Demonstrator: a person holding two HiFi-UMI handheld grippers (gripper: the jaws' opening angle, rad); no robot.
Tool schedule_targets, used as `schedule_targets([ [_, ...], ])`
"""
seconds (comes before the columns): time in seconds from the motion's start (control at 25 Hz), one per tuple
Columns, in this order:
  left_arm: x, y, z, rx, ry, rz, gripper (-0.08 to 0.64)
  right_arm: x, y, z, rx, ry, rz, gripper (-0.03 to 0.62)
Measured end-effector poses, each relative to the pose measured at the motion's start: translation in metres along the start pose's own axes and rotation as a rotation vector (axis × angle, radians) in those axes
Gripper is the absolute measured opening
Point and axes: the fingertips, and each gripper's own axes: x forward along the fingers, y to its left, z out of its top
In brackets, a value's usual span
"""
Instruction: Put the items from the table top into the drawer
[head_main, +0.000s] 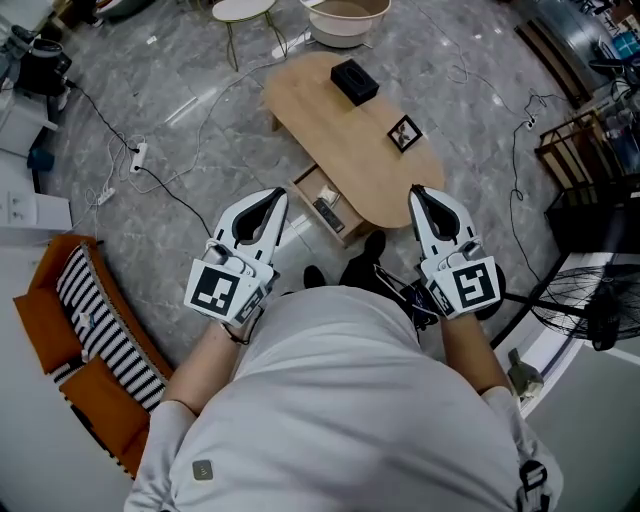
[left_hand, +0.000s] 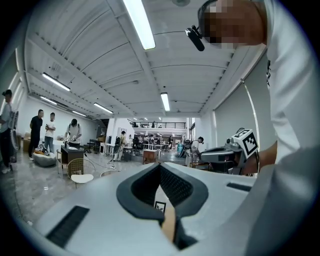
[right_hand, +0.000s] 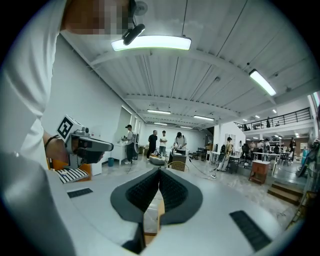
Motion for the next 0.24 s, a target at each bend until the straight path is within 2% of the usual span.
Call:
schedule_targets([
  [0.24, -0.0056, 0.0045, 0.0038, 0.000, -0.011, 0.000, 0.009, -0.0047, 0.0058, 0.0027, 0.007, -0.009, -0.020, 0.028],
])
